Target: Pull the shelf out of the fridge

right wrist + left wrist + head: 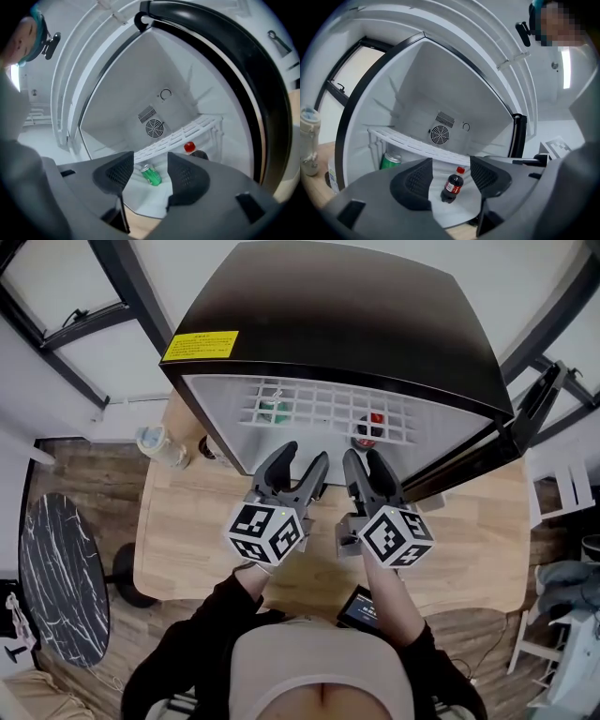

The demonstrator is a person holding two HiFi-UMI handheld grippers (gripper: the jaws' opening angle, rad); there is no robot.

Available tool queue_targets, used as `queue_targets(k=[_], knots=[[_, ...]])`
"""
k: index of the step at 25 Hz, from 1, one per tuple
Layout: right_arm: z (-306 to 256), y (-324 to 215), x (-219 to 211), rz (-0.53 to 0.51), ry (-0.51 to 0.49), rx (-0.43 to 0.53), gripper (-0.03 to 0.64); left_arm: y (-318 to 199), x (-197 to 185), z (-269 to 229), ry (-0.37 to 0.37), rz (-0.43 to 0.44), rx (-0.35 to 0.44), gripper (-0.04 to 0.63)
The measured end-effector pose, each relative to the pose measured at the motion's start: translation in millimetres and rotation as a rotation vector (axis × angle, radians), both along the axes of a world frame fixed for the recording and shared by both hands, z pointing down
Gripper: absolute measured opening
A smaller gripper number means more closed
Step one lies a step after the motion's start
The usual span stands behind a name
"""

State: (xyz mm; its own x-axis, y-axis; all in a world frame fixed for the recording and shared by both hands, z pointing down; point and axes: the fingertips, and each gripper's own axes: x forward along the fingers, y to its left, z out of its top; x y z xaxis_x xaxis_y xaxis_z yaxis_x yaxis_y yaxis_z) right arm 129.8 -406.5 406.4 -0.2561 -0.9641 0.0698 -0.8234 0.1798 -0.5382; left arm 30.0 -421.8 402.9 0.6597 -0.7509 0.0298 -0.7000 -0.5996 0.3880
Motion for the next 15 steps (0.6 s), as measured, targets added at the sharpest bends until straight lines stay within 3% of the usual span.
queue_targets(k=[8,15], knots=[[7,-30,2,0.004,-0.136,-0.018,0.255,-30,7,11,0.068,-0.008,-0.087,0.263],[12,-52,4,0.019,-0.168,-0.020,0.258,-45,13,12,0.092,-0.003,-0.097,0.267]])
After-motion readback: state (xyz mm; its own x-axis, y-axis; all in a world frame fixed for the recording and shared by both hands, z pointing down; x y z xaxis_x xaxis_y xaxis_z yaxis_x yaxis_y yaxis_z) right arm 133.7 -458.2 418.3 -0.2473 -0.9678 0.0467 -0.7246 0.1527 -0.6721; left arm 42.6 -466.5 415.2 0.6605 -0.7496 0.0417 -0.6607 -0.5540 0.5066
